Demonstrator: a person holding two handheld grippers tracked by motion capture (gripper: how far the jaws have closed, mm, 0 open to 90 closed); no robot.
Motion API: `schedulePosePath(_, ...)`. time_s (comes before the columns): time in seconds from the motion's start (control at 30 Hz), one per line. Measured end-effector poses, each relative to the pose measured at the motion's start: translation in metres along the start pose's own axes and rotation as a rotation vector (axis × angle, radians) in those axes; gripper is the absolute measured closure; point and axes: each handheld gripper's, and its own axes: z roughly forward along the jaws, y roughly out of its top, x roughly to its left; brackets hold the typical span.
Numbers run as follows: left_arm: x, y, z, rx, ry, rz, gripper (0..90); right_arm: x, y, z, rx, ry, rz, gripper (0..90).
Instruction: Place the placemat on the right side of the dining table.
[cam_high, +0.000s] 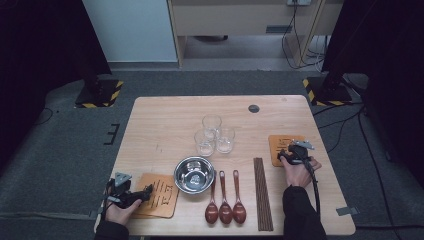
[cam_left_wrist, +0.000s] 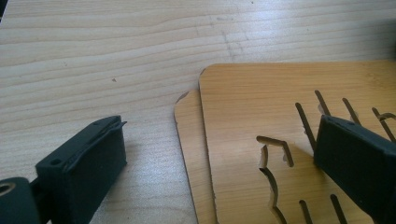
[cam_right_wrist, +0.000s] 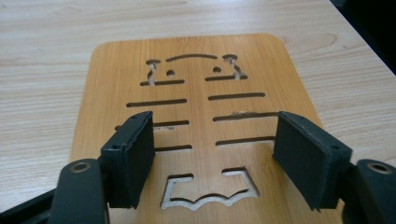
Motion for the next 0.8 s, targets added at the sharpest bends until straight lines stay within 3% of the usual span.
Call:
schedulePosePath(0.27, 0.0, 0.0, 0.0, 0.0, 0.0, 0.0, 1.3, -0.005, 0.007, -0.014, -0.068, 0.043, 0.002, 28.1)
schedulePosePath(0.57, 0.0, 0.0, 0.0, 0.0, 0.0, 0.0, 1.3, -0.011, 0.014, -0.034, -0.136, 0.15, -0.038, 30.8)
schedulePosePath(0.8, 0.0, 0.0, 0.0, 0.0, 0.0, 0.0, 1.3, -0.013, 0.019, -0.043, -0.156, 0.234, -0.049, 33.1)
